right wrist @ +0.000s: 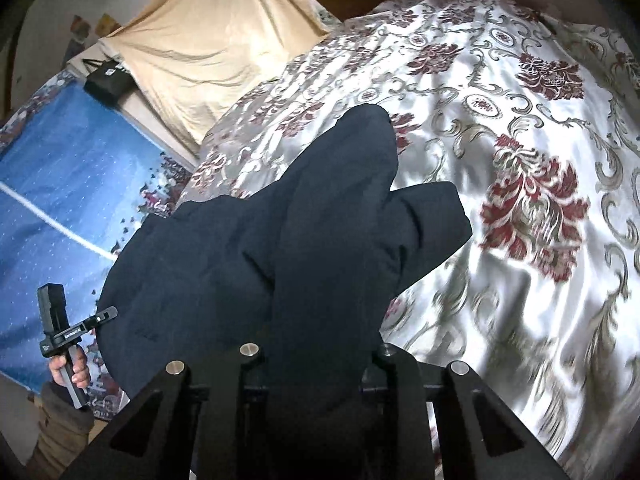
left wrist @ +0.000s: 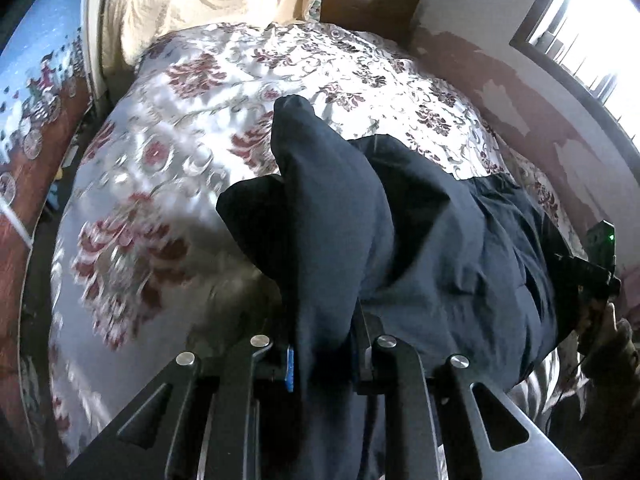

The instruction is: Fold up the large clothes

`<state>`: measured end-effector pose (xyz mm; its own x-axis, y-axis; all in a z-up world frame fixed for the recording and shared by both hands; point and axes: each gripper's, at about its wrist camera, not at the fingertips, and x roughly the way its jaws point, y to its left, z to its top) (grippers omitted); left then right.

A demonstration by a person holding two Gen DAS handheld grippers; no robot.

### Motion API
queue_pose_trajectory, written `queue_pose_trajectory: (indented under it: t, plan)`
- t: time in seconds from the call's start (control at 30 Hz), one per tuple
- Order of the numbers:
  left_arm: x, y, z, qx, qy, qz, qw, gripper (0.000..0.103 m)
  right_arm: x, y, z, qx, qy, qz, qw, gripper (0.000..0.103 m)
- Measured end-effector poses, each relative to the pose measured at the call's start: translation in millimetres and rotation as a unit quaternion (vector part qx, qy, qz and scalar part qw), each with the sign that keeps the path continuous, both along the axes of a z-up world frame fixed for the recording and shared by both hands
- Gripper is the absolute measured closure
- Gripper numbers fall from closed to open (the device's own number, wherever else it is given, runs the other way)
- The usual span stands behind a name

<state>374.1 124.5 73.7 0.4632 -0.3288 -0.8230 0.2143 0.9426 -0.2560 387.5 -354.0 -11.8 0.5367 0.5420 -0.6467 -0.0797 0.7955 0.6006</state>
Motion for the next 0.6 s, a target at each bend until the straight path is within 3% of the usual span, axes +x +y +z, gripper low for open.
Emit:
queue_pose_trajectory:
  t: [0.2,0.27,0.37,0.5,0.53,0.6]
  plan:
    - [-45.2,18.7,-10.3,-0.002,0.013,0.015,0.9998,0.087,-34.7,24.5,-4.9,-0.027,0.007,0.009,1.0,0.08]
    - [-51.1,20.2,-24.4,0.007,0.032,0.026,0.9991,0.085,-38.8,29.9,-16.7,-0.048,0.026,0.003,0.998,0.078]
    - [-57.3,24.1,-35.5,0.009,0.026,0.059,0.9978,0.077,-43.8,33.0,-31.3,-0.085,0.042,-0.015,0.995,0.07]
    - [-65.9,31.0,-33.5,0.01,0.012,0.099,0.995,0.061,-54.8,29.9,-35.6,-0.133,0.043,-0.051,0.989,0.048]
    - [-69.8,31.5,-31.8,0.016,0.005,0.107,0.9942,0.054,-60.3,29.2,-34.6,-0.147,0.037,-0.054,0.987,0.036]
    - [-78.2,33.8,-27.7,0.028,-0.009,0.12,0.9924,0.045,-72.1,31.2,-30.4,-0.163,0.02,-0.057,0.985,0.02]
